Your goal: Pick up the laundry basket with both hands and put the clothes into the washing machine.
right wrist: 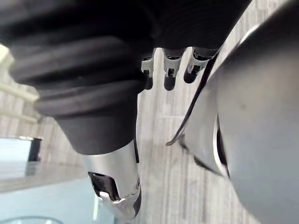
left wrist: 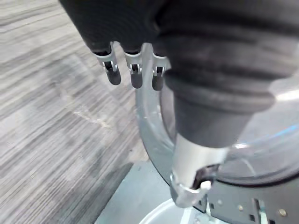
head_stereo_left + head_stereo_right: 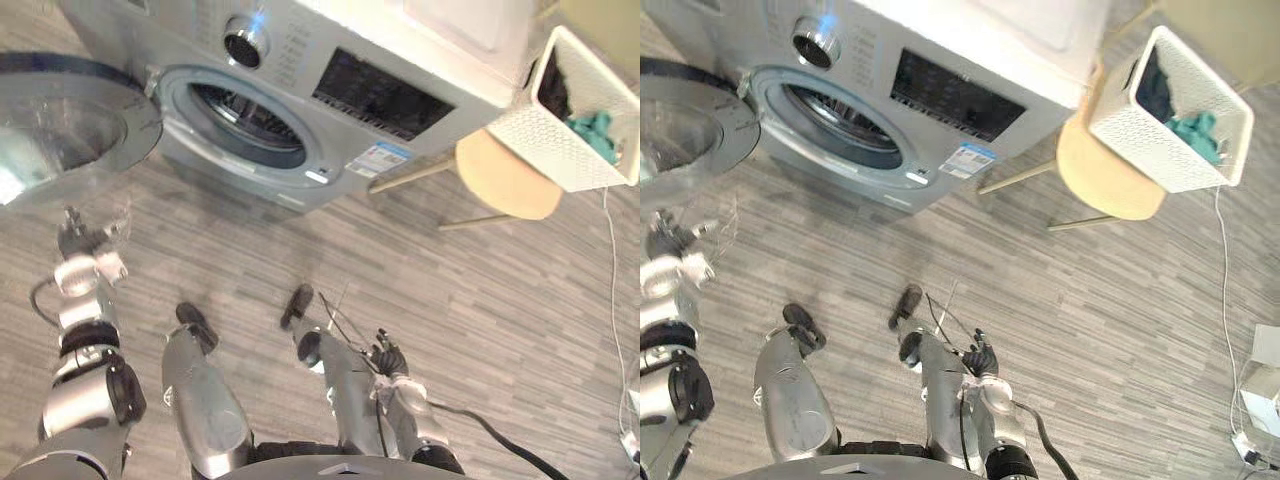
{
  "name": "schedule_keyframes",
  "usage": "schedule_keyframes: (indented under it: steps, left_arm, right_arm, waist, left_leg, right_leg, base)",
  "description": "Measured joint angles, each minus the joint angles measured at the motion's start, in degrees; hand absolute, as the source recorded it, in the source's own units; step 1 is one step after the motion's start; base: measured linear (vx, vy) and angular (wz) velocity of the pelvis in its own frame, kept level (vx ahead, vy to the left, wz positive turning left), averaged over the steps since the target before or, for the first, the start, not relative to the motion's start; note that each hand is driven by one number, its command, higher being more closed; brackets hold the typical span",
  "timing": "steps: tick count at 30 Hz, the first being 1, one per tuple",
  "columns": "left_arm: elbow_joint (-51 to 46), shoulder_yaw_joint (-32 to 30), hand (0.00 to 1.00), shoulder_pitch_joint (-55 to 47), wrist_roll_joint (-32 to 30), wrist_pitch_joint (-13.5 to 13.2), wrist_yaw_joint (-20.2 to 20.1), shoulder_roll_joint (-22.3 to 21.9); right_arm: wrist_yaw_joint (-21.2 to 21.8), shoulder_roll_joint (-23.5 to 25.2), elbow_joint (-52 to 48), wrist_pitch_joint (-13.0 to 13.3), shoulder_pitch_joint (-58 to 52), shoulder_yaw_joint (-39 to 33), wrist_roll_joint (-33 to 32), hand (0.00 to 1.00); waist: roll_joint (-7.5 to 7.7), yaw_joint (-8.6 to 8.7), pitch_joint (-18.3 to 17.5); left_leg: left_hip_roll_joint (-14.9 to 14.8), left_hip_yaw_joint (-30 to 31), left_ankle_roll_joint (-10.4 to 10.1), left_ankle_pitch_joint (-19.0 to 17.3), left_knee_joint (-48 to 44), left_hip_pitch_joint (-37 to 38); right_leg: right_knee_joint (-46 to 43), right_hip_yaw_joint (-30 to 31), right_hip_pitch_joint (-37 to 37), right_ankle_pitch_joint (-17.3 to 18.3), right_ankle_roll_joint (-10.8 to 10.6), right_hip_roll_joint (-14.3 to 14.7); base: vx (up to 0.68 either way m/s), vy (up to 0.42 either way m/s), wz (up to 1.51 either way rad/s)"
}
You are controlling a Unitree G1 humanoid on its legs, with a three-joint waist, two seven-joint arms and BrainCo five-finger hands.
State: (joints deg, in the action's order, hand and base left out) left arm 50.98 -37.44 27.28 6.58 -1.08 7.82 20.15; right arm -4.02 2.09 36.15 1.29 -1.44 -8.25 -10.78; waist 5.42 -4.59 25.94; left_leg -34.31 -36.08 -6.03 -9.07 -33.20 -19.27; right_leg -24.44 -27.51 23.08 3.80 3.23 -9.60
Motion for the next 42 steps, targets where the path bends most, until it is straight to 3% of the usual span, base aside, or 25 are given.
schedule_keyframes:
  steps: [2,3,4,7,10,12,13,14,15,16,17,19,21,22,24,25,26,28,29,30,31,34,37,40,42]
  left_arm:
    - [2.7,-2.5,0.0,-6.2,3.1,0.0,1.0,-2.3]
    - [4.7,-3.1,0.0,-10.0,7.0,-0.1,1.4,-3.5]
    - [5.6,-3.2,0.0,-11.9,9.3,-0.2,1.4,-4.3]
    - [11.5,-2.7,0.0,-18.1,16.8,0.0,0.6,-13.8]
    - [10.1,-0.5,0.0,-23.8,18.2,-0.8,-1.2,-19.2]
    - [8.7,0.0,0.0,-26.4,18.6,-0.9,-1.8,-19.5]
    - [6.3,0.9,0.0,-28.7,19.1,-2.1,-2.6,-19.4]
    - [5.7,2.6,0.0,-29.2,19.2,-3.0,-3.3,-18.8]
    - [6.0,3.8,0.0,-29.3,19.2,-2.9,-3.3,-18.4]
    - [6.7,6.8,0.0,-30.2,19.3,-2.2,-3.2,-18.2]
    - [7.2,11.0,0.0,-31.6,19.4,-1.8,-3.2,-18.0]
    - [8.8,16.3,0.0,-31.6,19.6,-1.5,-3.3,-18.6]
    - [8.2,17.7,0.0,-31.0,20.1,-1.3,-3.7,-18.0]
    - [8.3,18.7,0.0,-30.6,19.5,-1.2,-3.7,-18.1]
    - [8.8,20.1,0.0,-29.8,19.1,-1.1,-3.7,-18.5]
    - [9.1,20.1,0.0,-30.0,19.1,-1.0,-3.6,-18.6]
    - [9.9,20.0,0.0,-30.4,19.1,-0.9,-3.5,-18.7]
    - [10.8,19.5,0.0,-30.5,19.0,-0.5,-3.4,-17.7]
    - [10.8,19.6,0.0,-30.2,18.8,-0.4,-3.2,-17.7]
    - [10.8,19.6,0.0,-30.4,18.6,-0.3,-3.1,-17.8]
    - [10.8,20.0,0.0,-30.9,17.9,-0.2,-3.1,-17.8]
    - [8.4,23.1,0.0,-30.0,16.7,-0.1,-3.1,-17.7]
    - [5.8,26.9,0.0,-27.6,15.5,-0.3,-3.1,-18.1]
    - [5.9,29.4,0.0,-25.0,13.8,-0.4,-3.1,-18.5]
    - [6.0,31.1,0.0,-24.3,11.6,-1.0,-3.0,-18.1]
  right_arm:
    - [-0.1,-0.4,3.8,-0.1,-0.1,0.0,1.1,0.0]
    - [-0.1,-0.8,6.6,-0.3,0.1,0.1,1.7,0.0]
    - [0.1,-1.5,8.0,-0.5,0.7,0.3,1.7,0.0]
    - [0.4,-6.2,8.7,-1.3,0.5,1.5,1.7,0.0]
    - [2.3,-8.0,7.0,-1.6,-2.4,3.7,1.6,0.0]
    - [2.7,-7.7,6.3,-1.7,-3.9,6.0,1.5,0.0]
    - [2.7,-7.4,4.9,-1.6,-4.7,7.4,1.5,0.0]
    - [2.6,-7.4,4.6,-1.6,-3.5,8.4,1.5,0.0]
    - [2.6,-7.8,4.7,-1.6,-2.9,8.5,1.5,0.0]
    - [2.5,-8.7,4.5,-1.6,-2.3,8.5,1.5,0.0]
    - [2.3,-8.9,3.0,-1.6,-2.9,8.0,1.4,0.0]
    - [1.8,-8.9,-0.1,-1.7,-3.4,5.8,0.9,0.0]
    - [-0.3,-8.6,-4.6,-1.5,-2.7,3.5,0.1,0.0]
    - [-1.8,-9.1,-6.9,-1.1,-0.7,2.0,-0.2,0.0]
    - [-4.9,-10.2,-7.9,-1.0,5.2,-0.6,-0.1,0.0]
    - [-5.6,-10.3,-8.0,-0.9,6.8,-1.1,-0.2,0.0]
    - [-7.0,-10.4,-8.0,-0.4,9.6,-1.4,-0.2,0.0]
    - [-7.8,-9.3,-7.9,-0.2,12.0,-1.4,-0.1,0.0]
    - [-8.3,-9.0,-7.9,-0.1,14.1,-1.3,0.0,0.0]
    - [-8.5,-8.7,-7.9,-0.1,15.0,-1.3,0.0,0.0]
    - [-8.8,-8.5,-8.0,-0.1,15.6,-1.3,0.1,0.0]
    - [-9.1,-9.4,-8.2,-0.1,16.2,-1.4,2.3,0.0]
    - [-9.2,-12.4,-8.2,-0.1,19.1,-1.5,2.3,0.0]
    - [-9.1,-15.1,-8.2,0.0,21.7,-1.7,2.2,0.0]
    - [-9.1,-17.0,-8.2,0.2,22.7,-2.3,2.3,0.0]
  waist:
    - [0.6,0.16,-4.0]
    - [1.24,0.07,-6.4]
    - [1.16,0.16,-7.4]
    - [-3.07,2.89,-9.7]
    - [-4.23,5.26,-12.5]
    - [-4.26,5.28,-14.3]
    - [-4.27,4.45,-15.2]
    - [-4.0,3.26,-15.1]
    - [-4.84,2.59,-15.3]
    - [-5.15,1.8,-15.3]
    - [-5.83,1.81,-15.4]
    - [-6.06,2.3,-15.4]
    - [-5.3,1.8,-15.4]
    - [-5.11,1.86,-15.4]
    - [-6.29,1.34,-15.3]
    - [-6.64,1.05,-15.5]
    - [-7.02,0.32,-15.9]
    - [-4.31,-0.67,-16.6]
    - [-4.08,-1.4,-16.5]
    - [-4.26,-1.21,-16.4]
    - [-4.56,-0.35,-16.4]
    - [-4.35,0.33,-16.6]
    - [-4.8,0.7,-16.6]
    - [-5.88,1.16,-16.3]
    - [-6.8,1.34,-16.5]
  left_leg:
    - [-0.7,-2.0,-2.6,1.7,2.1,3.2]
    - [-0.7,-3.6,-4.7,2.9,3.0,5.7]
    - [-1.2,-4.0,-5.4,4.1,4.3,7.2]
    - [0.6,-10.6,-4.2,12.3,16.0,15.1]
    - [-1.5,-13.7,-4.0,20.4,17.3,22.2]
    - [-6.2,-13.5,2.0,27.6,12.1,23.9]
    - [-10.3,-9.0,11.2,33.3,4.7,22.2]
    - [-10.1,1.2,15.1,23.6,-7.9,17.7]
    - [-7.9,6.8,12.0,16.8,-13.2,15.4]
    - [-2.3,14.3,8.6,8.8,-19.4,12.8]
    - [2.7,17.3,8.6,5.9,-19.7,10.7]
    - [8.9,16.9,8.5,5.9,-16.6,6.0]
    - [14.3,16.9,6.8,2.3,-14.5,2.6]
    - [19.0,16.9,5.1,0.2,-10.2,1.2]
    - [25.9,16.2,4.5,-0.1,1.0,0.7]
    - [27.1,15.5,4.7,0.9,4.6,1.5]
    - [28.1,15.1,10.2,1.3,8.9,3.2]
    - [29.7,13.3,10.7,-1.6,9.4,5.3]
    - [29.7,11.8,10.5,-3.6,9.1,7.5]
    - [29.7,11.6,10.6,-4.1,8.9,9.0]
    - [29.3,11.7,11.7,-5.2,8.0,12.1]
    - [29.2,14.3,12.1,-6.0,9.6,18.4]
    - [28.7,18.8,10.7,-5.1,12.2,19.9]
    - [27.2,24.1,10.1,-4.8,12.5,20.5]
    - [25.5,27.9,5.8,-5.4,12.2,20.5]
  right_leg:
    - [-0.3,0.0,-1.5,-0.2,-1.7,-5.0]
    - [1.7,0.1,-3.0,-1.8,-6.3,-7.2]
    - [1.6,0.2,-3.4,-0.9,-8.6,-6.1]
    - [0.5,1.0,-2.9,0.8,-7.3,-3.0]
    - [-3.2,3.7,-4.1,5.3,-5.3,-0.1]
    - [-2.2,6.5,-6.4,6.6,-3.6,4.2]
    - [0.3,9.8,-8.4,6.8,-2.4,7.5]
    - [2.7,13.7,-10.4,6.7,-0.9,9.8]
    - [4.1,15.5,-11.7,6.5,-0.6,10.7]
    - [6.2,18.1,-14.8,6.0,0.0,12.1]
    - [7.6,18.7,-18.0,5.8,0.6,12.7]
    - [8.4,18.3,-20.8,7.1,0.5,13.2]
    - [10.1,18.2,-22.3,7.7,0.8,12.8]
    - [11.3,18.2,-22.7,7.7,0.8,12.7]
    - [12.4,18.5,-22.9,7.8,0.6,12.6]
    - [12.3,18.9,-22.9,8.3,0.2,12.8]
    - [11.1,19.9,-22.8,10.0,-0.3,13.3]
    - [5.1,20.9,-21.8,13.3,-2.5,11.3]
    - [-7.5,21.2,-17.9,14.4,-8.4,9.9]
    - [-14.2,21.0,-16.0,13.6,-12.2,9.1]
    - [-24.7,19.3,-14.3,10.4,-16.6,7.5]
    - [-35.2,12.8,-12.6,8.8,-12.9,2.3]
    - [-25.9,9.6,-9.9,11.6,-7.5,-2.3]
    - [-7.2,17.3,-8.7,10.1,-7.8,-2.1]
    - [6.7,24.6,-9.2,4.2,-9.7,-2.2]
  base:
    - [0.09,-0.312,-0.52]
    - [0.1,-0.382,-0.6]
    - [0.11,-0.445,-0.67]
    - [0.07,-0.238,-0.59]
    - [0.1,-0.264,-0.66]
    - [0.17,-0.395,-0.95]
    - [0.17,-0.381,-1.53]
    - [0.15,-0.331,-1.67]
    - [0.09,-0.161,-1.79]
    - [0.12,-0.101,-1.47]
    - [0.13,-0.085,-1.15]
    - [0.14,-0.024,-0.22]
    - [0.16,0.001,0.15]
    - [0.22,0.035,0.2]
    - [0.26,0.086,-0.05]
    - [0.26,0.1,-0.35]
    - [0.29,0.069,-0.35]
    - [0.33,0.025,-0.35]
    - [0.29,0.001,-0.39]
    - [0.37,0.008,-0.29]
    - [0.44,-0.019,0.17]
    - [0.39,-0.084,0.37]
    - [0.27,-0.182,0.45]
    - [0.21,-0.302,0.59]
    - [0.2,-0.397,0.8]
